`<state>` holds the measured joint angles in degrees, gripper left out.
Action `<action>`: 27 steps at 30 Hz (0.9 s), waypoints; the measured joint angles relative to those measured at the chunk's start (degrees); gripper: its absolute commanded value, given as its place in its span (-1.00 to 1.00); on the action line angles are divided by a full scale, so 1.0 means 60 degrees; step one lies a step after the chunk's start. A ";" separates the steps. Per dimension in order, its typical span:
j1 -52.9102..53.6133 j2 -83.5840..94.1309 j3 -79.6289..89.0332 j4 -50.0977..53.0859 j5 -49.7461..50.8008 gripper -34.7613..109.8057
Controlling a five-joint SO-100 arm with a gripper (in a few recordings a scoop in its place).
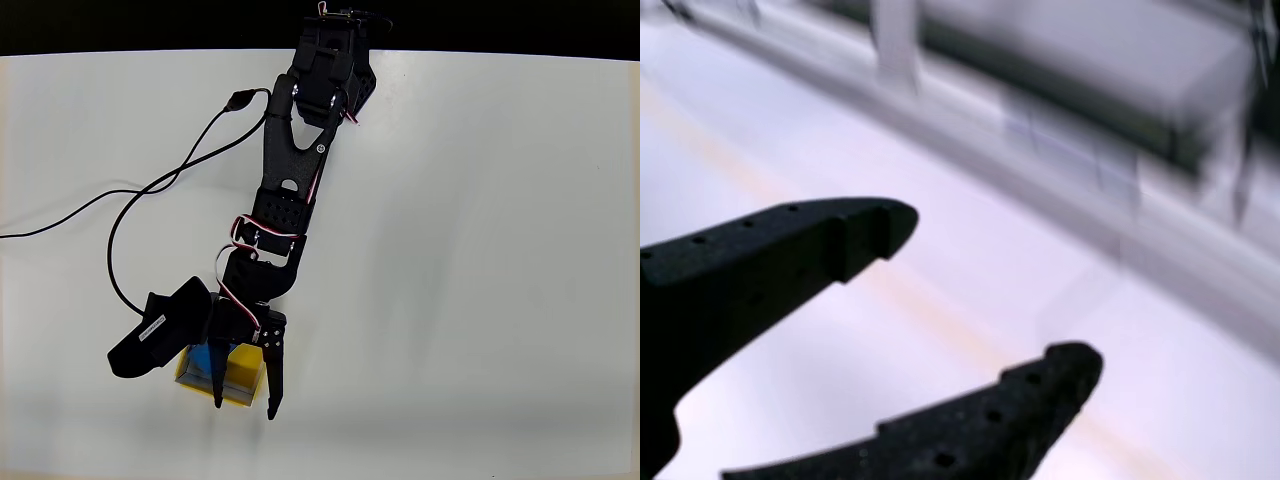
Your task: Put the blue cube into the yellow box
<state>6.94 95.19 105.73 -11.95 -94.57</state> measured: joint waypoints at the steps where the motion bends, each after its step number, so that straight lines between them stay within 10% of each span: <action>1: -0.0190 0.0557 -0.0015 0.0527 0.0103 -0.12; 27: -0.1758 1.5674 1.1528 1.2231 -0.0322 -0.20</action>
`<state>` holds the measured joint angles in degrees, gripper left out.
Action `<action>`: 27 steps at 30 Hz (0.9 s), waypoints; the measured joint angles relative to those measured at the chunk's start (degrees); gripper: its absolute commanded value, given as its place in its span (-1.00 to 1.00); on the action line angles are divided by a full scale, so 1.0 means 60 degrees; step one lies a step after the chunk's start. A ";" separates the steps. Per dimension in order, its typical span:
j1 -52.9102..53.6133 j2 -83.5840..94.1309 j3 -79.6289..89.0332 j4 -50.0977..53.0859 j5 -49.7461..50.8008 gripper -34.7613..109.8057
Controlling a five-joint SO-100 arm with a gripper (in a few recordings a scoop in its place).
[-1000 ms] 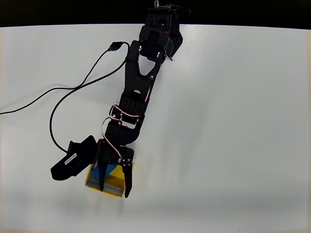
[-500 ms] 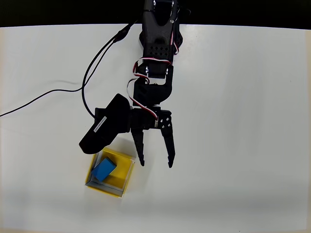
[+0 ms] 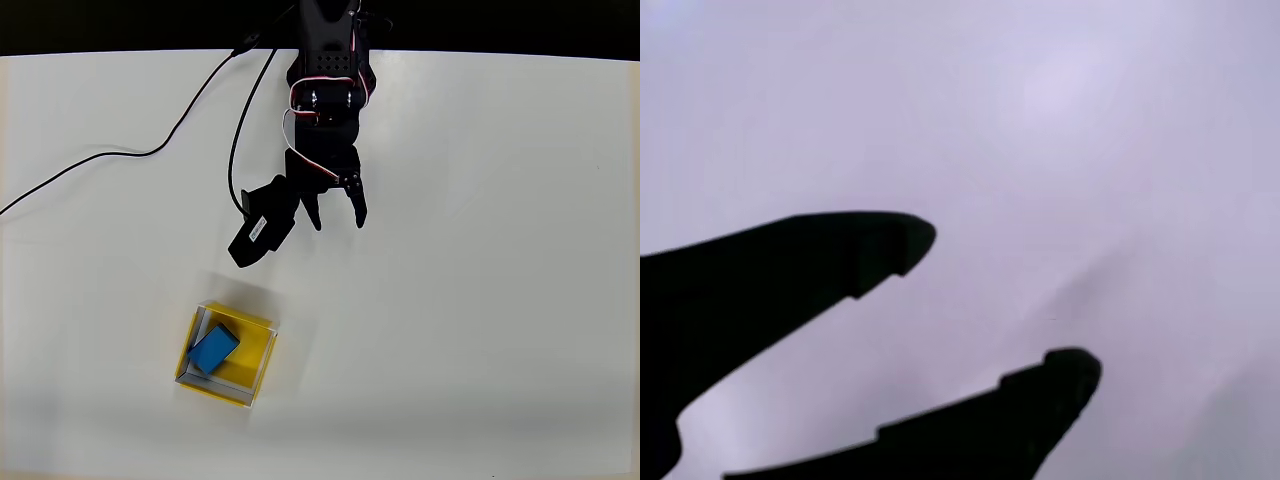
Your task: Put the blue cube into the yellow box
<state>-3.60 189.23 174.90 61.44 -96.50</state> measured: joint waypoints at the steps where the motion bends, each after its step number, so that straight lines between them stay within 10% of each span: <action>1: 0.0088 0.0073 0.0190 0.0220 0.0000 -0.22; 27: 0.0513 0.0132 0.0615 0.2578 0.1055 -0.34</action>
